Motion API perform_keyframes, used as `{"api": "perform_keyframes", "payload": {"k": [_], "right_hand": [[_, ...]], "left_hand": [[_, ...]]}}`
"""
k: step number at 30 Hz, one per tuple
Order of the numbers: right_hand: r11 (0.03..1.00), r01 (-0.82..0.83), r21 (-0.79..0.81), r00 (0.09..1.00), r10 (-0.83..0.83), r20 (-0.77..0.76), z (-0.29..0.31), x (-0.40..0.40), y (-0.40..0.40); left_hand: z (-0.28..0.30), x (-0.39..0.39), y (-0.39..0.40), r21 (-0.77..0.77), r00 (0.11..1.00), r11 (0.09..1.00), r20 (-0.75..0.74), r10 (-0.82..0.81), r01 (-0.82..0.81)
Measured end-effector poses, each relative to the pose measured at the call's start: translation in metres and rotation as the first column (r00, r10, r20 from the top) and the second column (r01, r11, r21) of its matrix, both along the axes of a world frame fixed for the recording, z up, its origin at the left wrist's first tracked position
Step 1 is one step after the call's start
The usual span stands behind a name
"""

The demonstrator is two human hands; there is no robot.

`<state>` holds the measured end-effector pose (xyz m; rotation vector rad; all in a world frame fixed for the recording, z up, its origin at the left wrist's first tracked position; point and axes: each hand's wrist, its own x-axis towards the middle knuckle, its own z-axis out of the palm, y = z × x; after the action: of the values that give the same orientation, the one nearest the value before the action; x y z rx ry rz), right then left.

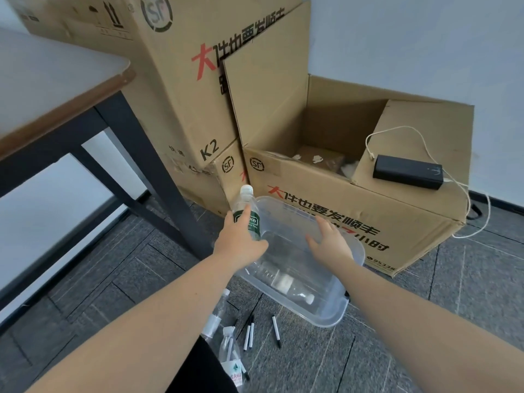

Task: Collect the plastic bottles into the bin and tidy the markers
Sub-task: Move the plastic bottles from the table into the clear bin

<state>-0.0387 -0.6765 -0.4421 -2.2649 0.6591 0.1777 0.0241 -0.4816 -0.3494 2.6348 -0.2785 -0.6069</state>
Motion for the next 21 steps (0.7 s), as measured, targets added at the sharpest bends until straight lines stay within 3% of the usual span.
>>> {"api": "perform_keyframes", "payload": {"k": [5,12,16,21], "right_hand": [[1.000,0.006,-0.017,0.999,-0.005,0.048,0.011,0.003,-0.002],[0.989,-0.079,-0.126,0.993,0.089,0.075,0.033,0.001,-0.012],[0.968,-0.152,-0.201,0.982,0.171,0.082,0.050,0.004,-0.011],[0.946,-0.205,-0.252,0.957,0.247,0.151,0.089,0.009,-0.005]], "left_hand": [[-0.007,-0.005,-0.022,-0.102,0.990,0.994,0.138,-0.012,0.027],[-0.003,-0.004,-0.037,0.116,0.992,0.985,0.004,-0.127,0.125],[0.010,-0.002,-0.027,0.253,0.973,0.944,0.035,-0.227,0.211],[0.047,0.003,-0.018,0.296,0.974,0.937,0.073,-0.215,0.185]]}}
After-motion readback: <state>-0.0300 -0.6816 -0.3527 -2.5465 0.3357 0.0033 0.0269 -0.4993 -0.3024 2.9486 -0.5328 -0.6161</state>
